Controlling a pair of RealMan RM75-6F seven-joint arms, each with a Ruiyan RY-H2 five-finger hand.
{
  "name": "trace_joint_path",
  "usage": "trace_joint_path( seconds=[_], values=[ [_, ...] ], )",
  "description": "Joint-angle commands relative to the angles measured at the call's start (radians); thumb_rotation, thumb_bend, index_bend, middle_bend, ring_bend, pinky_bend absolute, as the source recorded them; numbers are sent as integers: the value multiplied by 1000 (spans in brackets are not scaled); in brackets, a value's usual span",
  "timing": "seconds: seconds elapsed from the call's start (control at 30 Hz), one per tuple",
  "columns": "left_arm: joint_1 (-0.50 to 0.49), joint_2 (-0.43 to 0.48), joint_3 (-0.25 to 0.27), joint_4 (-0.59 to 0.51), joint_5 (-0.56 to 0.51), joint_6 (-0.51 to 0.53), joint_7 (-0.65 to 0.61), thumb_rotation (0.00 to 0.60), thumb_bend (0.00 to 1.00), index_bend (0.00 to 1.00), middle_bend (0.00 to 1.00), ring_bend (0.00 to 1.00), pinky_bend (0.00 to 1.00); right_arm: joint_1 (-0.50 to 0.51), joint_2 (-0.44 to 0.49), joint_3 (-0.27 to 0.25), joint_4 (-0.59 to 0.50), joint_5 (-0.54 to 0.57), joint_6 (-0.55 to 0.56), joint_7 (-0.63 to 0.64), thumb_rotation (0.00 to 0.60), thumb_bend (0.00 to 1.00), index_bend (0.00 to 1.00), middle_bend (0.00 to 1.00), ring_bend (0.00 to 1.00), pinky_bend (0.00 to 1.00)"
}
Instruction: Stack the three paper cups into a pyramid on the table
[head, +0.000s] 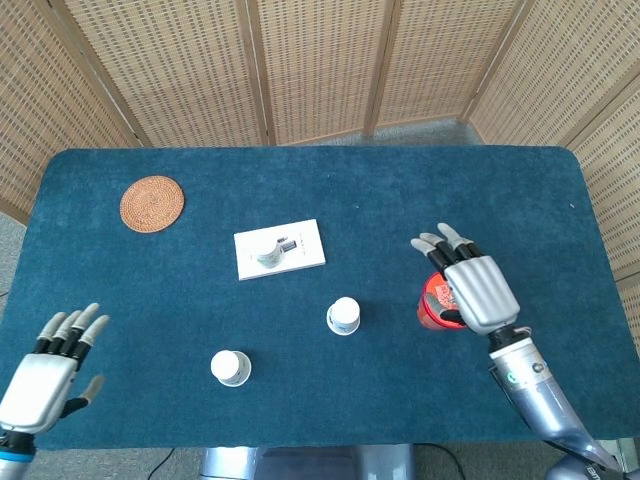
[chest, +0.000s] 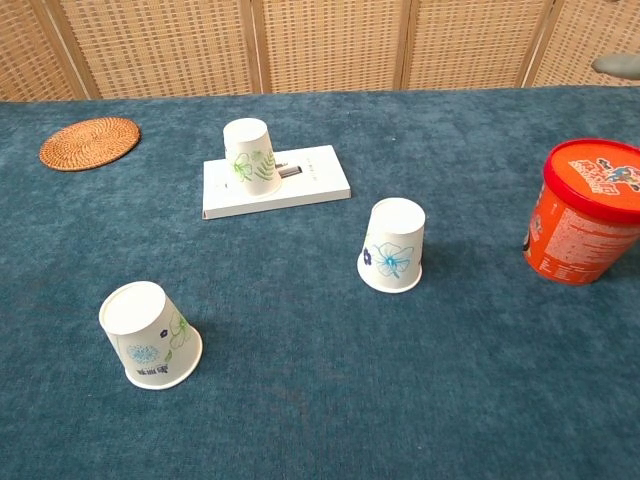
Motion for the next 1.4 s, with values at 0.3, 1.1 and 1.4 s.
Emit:
trace_joint_path(
  seconds=[0.3, 1.1, 1.4],
  values=[
    [-121, -59, -11, -72, -34, -198, 141, 600, 406, 0, 0, 0, 0, -63, 37, -9, 17, -36, -1, 62, 600, 388, 159, 184, 0, 224],
    [-260, -351, -29, -8, -159, -366, 355, 600, 406, 37, 0, 0, 94, -147, 79, 1, 48, -77, -6, 153, 600, 391, 159, 183, 0, 224],
    [-292, -423, -26, 59, -181, -381, 333, 600, 406, 147, 53, 68, 300, -158, 88, 12, 48, -72, -22, 168, 600, 391, 161, 183, 0, 224]
  ],
)
